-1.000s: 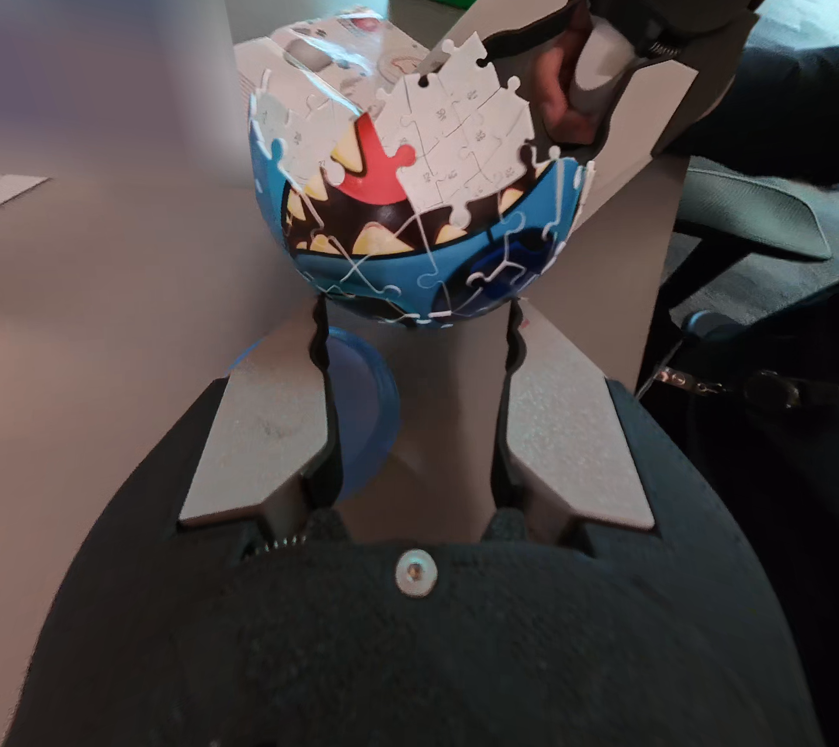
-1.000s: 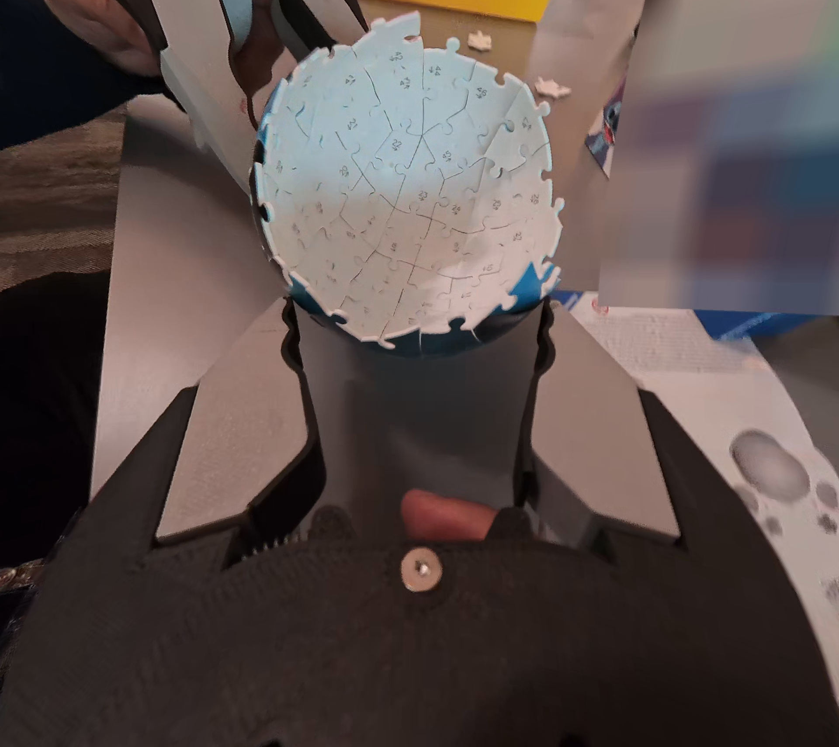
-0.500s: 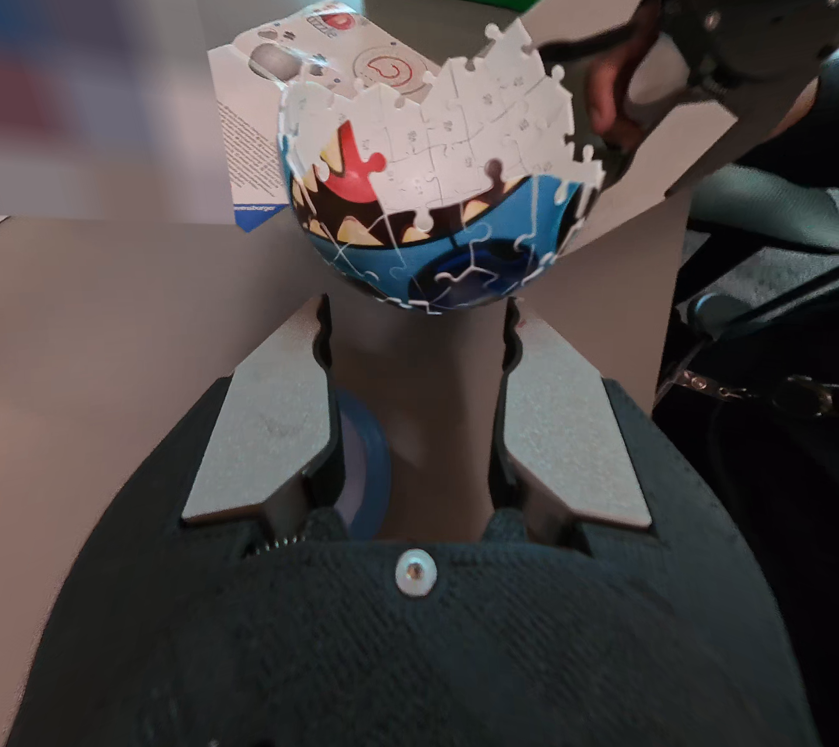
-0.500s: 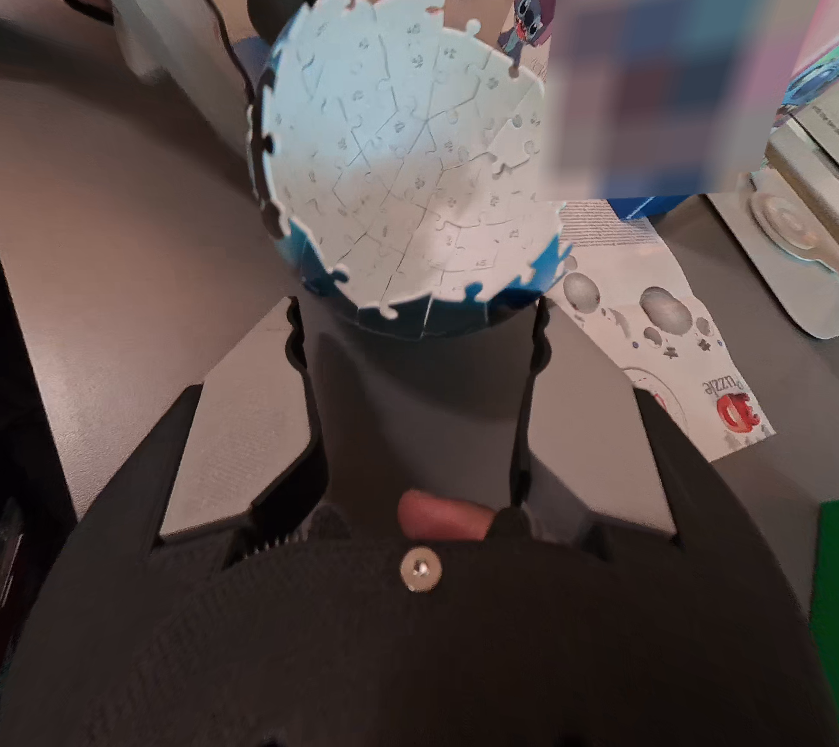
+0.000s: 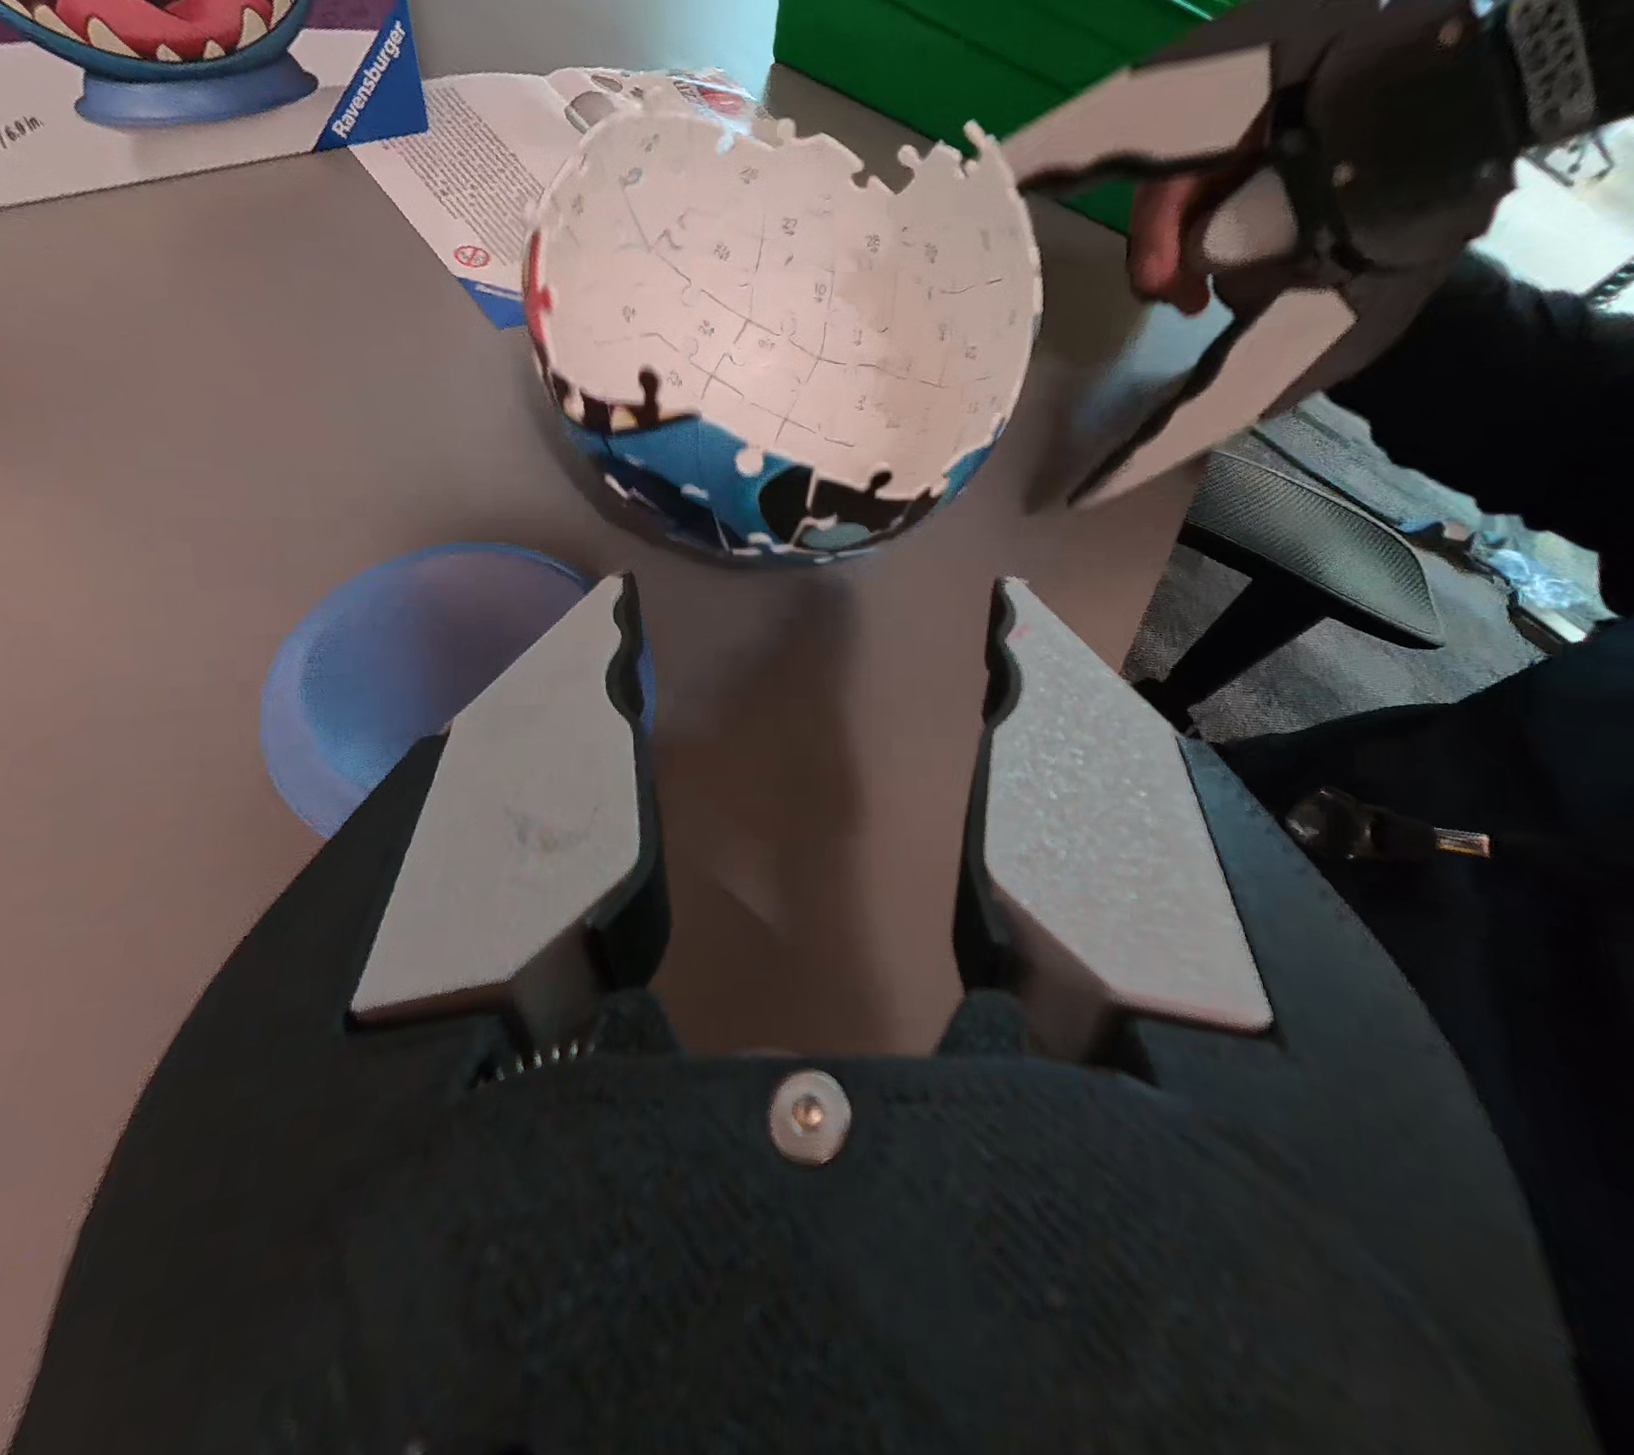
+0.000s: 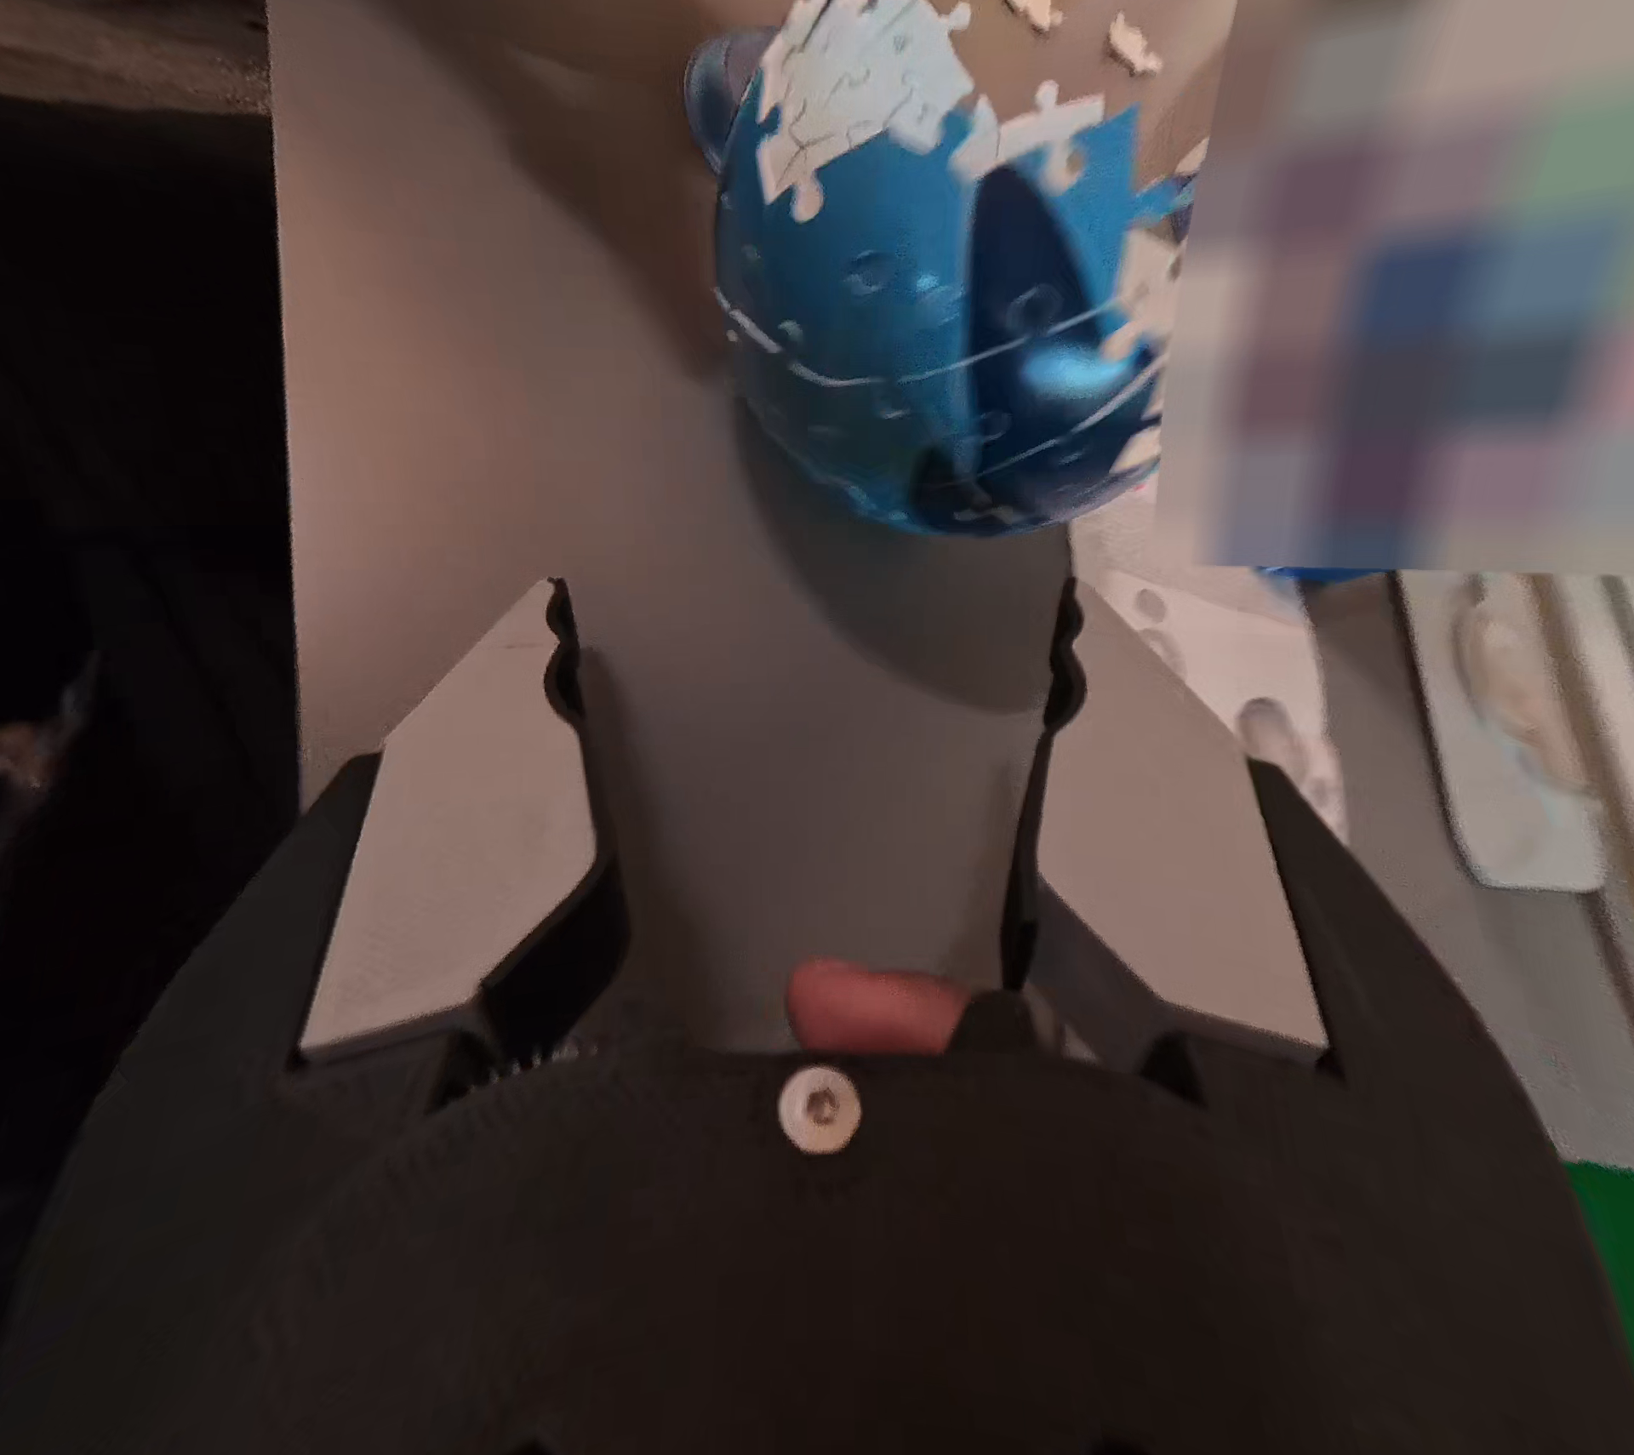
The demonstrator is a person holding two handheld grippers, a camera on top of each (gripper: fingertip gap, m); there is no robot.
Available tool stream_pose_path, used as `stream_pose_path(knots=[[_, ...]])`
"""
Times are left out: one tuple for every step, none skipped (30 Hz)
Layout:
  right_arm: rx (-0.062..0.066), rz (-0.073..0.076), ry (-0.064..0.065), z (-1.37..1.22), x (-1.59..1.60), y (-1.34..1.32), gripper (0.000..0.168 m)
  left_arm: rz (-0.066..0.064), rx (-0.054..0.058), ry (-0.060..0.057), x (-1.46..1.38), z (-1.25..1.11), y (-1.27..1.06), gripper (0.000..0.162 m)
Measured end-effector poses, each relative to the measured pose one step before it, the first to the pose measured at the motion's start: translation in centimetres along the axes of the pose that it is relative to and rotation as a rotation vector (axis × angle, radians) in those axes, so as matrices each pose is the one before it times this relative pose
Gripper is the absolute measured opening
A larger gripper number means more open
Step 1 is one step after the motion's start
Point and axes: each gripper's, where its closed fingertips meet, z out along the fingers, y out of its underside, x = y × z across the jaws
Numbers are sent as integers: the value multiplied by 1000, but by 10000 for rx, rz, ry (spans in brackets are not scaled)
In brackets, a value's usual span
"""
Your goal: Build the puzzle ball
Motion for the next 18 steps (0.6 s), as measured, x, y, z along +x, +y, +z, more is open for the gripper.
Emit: stream_pose_path(knots=[[189, -400, 12, -699, 887, -287, 108, -72, 5, 44, 247, 93, 190, 78], [194, -352, -128, -634, 695, -348, 110, -60, 9, 125, 357, 179, 146, 79], [174, -320, -284, -535, 405, -367, 111, -42, -9, 162, 390, 257, 114, 79], [107, -288, -273, -402, 311, -289, 111, -32, -45, 111, 259, 340, 143, 79], [11, -254, -238, -222, 217, -181, 111, -11, -102, 47, 142, 399, 193, 79], [-70, -234, -172, -55, 129, -123, 112, 23, -144, 3, 41, 417, 230, 79], [-86, -232, -57, 85, 146, -129, 112, 27, -133, -19, -28, 404, 217, 79], [-77, -208, -24, 213, 58, -91, 112, 6, -97, 30, 21, 369, 168, 80], [-89, -141, -21, 344, -24, 11, 112, -27, -68, 97, 94, 345, 119, 80], [-94, -81, -60, 422, -175, 99, 112, -50, -42, 112, 126, 297, 79, 80], [-100, -56, -75, 445, -294, 169, 112, -47, -33, 118, 132, 269, 49, 80], [-112, -71, -45, 427, -361, 193, 112, -42, -39, 115, 174, 214, 21, 80], [-93, -94, -16, 360, -389, 164, 112, -19, -37, 95, 168, 187, -22, 79], [-55, -90, 13, 310, -386, 122, 111, 24, 12, 57, 152, 151, -107, 80], [-51, -75, 45, 294, -336, 112, 109, 40, 38, 35, 134, 143, -179, 79], [-61, -60, 57, 288, -288, 129, 107, 28, 7, 34, 116, 159, -166, 79], [-34, -33, 18, 283, -334, 90, 107, -12, -53, -40, -21, 161, -97, 81], [-16, 10, 25, 278, -302, 86, 107, 0, -57, -76, -121, 180, -74, 81]])
